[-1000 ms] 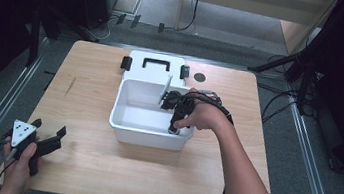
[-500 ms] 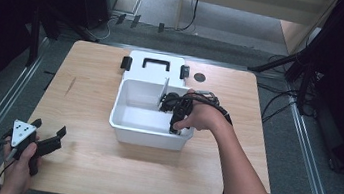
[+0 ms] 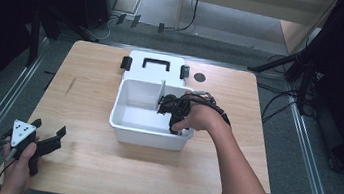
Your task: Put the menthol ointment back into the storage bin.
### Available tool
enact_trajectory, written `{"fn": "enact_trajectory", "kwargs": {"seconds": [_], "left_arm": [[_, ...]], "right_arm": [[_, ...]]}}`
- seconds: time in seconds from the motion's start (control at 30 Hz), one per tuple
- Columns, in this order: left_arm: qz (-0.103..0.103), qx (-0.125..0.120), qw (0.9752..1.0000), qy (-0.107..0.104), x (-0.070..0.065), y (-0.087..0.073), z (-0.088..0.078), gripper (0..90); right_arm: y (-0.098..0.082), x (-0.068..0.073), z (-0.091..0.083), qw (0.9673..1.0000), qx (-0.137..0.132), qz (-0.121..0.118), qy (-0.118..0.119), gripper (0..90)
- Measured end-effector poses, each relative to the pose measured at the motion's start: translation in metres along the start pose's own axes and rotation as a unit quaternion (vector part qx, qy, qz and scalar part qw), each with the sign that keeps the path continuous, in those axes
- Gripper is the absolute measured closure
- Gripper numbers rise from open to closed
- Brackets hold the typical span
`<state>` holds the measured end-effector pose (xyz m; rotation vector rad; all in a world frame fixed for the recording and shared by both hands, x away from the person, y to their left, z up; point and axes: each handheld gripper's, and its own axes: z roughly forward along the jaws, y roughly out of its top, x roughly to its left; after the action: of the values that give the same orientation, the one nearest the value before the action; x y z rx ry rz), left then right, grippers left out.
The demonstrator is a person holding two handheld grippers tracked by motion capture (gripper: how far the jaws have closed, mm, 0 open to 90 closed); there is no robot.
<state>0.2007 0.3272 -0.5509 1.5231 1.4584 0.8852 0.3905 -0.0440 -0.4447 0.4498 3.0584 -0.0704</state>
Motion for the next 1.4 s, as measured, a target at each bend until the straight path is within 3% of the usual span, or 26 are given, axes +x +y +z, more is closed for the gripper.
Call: {"fn": "enact_trajectory", "kwargs": {"seconds": [1.07,1.4], "left_arm": [[-0.001,-0.001,1.0000,0.000,0.000,0.000,0.000,13.9],[-0.001,0.000,1.0000,0.000,0.000,0.000,0.000,13.9]], "right_arm": [[0.000,0.000,0.001,0.9999,0.008,-0.006,-0.004,53.1],[-0.004,-0.003,-0.011,0.9999,-0.014,0.004,-0.005,50.7]]}}
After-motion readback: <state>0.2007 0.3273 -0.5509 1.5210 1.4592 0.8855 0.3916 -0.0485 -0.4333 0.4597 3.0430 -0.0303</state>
